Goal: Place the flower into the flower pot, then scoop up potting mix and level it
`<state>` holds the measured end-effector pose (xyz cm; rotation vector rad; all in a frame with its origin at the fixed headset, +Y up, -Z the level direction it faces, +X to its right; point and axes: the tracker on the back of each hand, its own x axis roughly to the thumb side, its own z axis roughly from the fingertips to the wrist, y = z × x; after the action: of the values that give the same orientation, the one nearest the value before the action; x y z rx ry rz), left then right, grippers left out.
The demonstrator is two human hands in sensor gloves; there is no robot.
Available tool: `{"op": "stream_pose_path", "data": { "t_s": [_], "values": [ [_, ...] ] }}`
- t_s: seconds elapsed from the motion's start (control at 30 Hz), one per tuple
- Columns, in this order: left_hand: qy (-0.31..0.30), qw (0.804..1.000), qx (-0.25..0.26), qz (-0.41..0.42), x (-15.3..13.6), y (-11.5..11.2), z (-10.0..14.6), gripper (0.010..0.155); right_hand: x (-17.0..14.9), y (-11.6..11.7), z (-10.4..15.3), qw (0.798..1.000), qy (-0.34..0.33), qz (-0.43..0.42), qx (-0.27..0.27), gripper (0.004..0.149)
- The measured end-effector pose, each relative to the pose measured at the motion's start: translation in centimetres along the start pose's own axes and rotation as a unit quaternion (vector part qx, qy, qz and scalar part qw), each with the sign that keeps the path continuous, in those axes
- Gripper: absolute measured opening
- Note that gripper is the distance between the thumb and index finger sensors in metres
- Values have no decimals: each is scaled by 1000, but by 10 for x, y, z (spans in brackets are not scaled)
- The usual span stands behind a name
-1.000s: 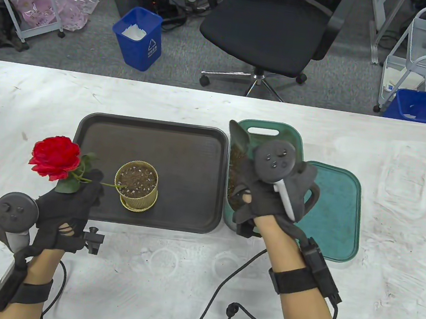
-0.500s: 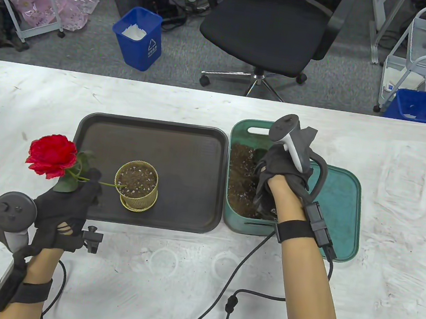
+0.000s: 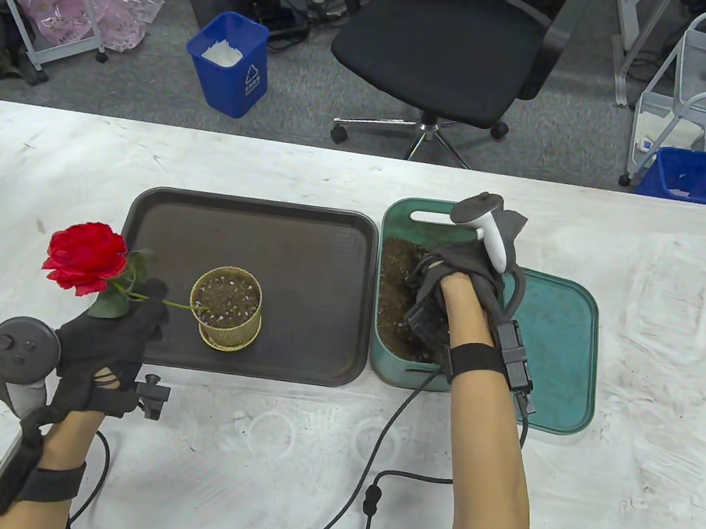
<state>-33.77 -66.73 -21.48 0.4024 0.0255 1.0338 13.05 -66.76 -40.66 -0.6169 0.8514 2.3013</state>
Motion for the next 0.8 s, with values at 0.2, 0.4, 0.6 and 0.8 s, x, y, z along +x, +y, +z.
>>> {"op": "stream_pose_path", "data": {
  "t_s": [0.2, 0.4, 0.6, 0.8],
  "values": [
    [-1, 1000, -1, 1, 0, 0, 0, 43, -5, 2, 1, 998, -7, -50, 38, 55],
    [-6, 1000, -5, 0, 2, -1, 0, 43, -18, -2, 13, 993, -22, -101, 56, 54],
    [-2, 1000, -5, 2, 0, 0, -1, 43, -42, -3, 28, 974, -33, -208, 82, 54],
    [-4, 1000, -7, 3, 1, -1, 0, 43, -58, 2, 43, 959, -52, -267, 78, 53]
  ]
}}
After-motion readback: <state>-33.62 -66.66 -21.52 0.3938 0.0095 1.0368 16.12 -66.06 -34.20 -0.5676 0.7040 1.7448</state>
